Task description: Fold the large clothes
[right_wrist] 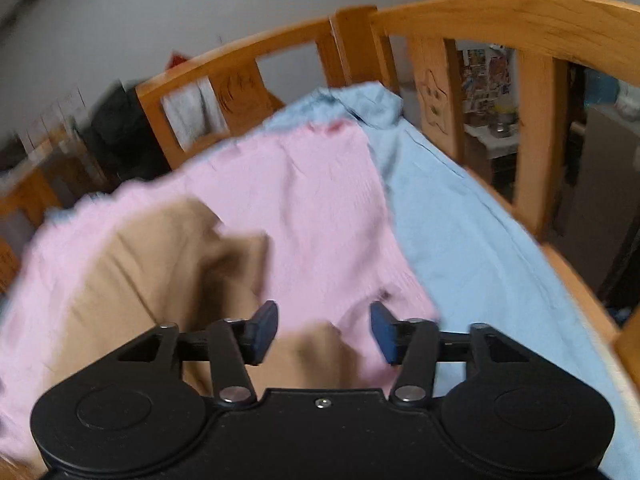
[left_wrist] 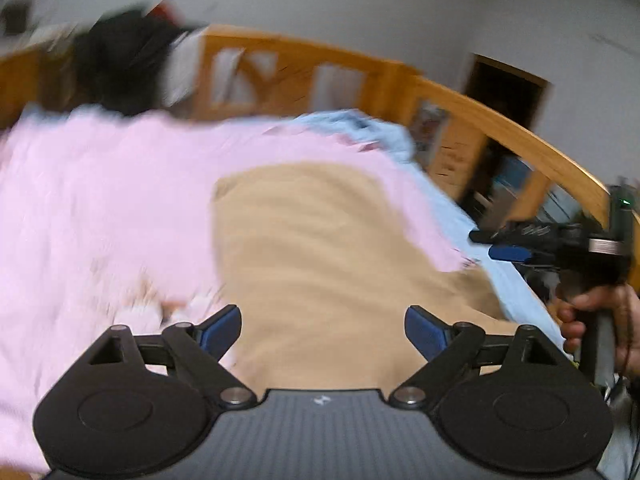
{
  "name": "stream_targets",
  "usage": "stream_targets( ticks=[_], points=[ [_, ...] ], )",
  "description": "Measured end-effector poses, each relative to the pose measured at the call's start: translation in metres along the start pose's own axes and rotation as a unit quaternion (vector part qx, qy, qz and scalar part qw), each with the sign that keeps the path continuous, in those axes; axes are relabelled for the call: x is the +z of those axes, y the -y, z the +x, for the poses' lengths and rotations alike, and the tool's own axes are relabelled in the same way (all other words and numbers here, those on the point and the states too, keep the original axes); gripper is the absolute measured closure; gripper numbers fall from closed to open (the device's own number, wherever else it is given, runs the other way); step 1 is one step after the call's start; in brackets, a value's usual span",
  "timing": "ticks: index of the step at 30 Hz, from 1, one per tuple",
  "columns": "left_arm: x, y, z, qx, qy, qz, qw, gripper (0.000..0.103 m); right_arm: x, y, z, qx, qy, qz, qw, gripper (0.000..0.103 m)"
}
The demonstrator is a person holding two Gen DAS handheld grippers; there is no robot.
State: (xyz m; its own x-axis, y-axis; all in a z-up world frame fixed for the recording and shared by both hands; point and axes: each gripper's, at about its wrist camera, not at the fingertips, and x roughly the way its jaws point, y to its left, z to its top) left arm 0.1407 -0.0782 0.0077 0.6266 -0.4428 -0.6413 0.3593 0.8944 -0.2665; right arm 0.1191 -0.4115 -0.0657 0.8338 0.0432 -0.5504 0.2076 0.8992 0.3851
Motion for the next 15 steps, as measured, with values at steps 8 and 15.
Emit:
stream_targets(
  ticks=[8, 15],
  points=[
    [-0.018, -0.042, 0.043, -0.026, -0.078, -0.104, 0.9912, 0.013, 0.031, -0.047, 0.097, 0.123, -0.121, 0.063, 0.983, 0.034],
    [-0.024, -0.041, 0.056, -0.058, -0.093, -0.101, 0.9888, 0.018, 0.038, -0.068, 0.086, 0.104, -0.084, -0.043, 0.990, 0.099]
  ],
)
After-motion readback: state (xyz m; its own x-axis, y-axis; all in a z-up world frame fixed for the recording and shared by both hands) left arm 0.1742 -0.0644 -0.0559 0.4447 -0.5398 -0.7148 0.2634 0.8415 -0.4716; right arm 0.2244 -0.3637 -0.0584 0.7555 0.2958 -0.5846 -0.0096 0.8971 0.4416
